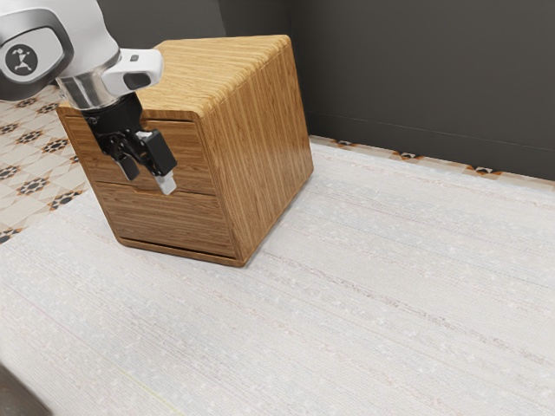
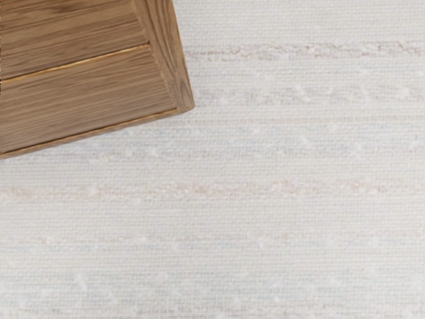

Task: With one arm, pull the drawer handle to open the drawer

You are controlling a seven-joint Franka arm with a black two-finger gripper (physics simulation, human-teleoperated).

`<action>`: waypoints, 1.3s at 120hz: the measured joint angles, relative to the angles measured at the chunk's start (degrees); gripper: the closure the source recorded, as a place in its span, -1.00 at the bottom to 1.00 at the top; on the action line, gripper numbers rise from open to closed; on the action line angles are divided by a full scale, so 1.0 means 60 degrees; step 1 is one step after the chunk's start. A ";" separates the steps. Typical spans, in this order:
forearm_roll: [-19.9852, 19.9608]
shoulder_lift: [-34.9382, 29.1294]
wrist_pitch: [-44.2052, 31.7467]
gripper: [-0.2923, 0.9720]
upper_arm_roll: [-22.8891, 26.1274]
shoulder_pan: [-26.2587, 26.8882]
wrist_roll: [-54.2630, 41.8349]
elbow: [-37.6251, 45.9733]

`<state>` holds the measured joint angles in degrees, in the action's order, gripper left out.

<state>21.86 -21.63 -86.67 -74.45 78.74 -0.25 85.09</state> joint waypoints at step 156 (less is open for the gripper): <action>0.0587 -0.3350 0.1243 -0.54 0.7142 -0.6238 -0.2450 0.4742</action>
<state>25.39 -41.73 -79.22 -31.60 41.31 -14.95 113.54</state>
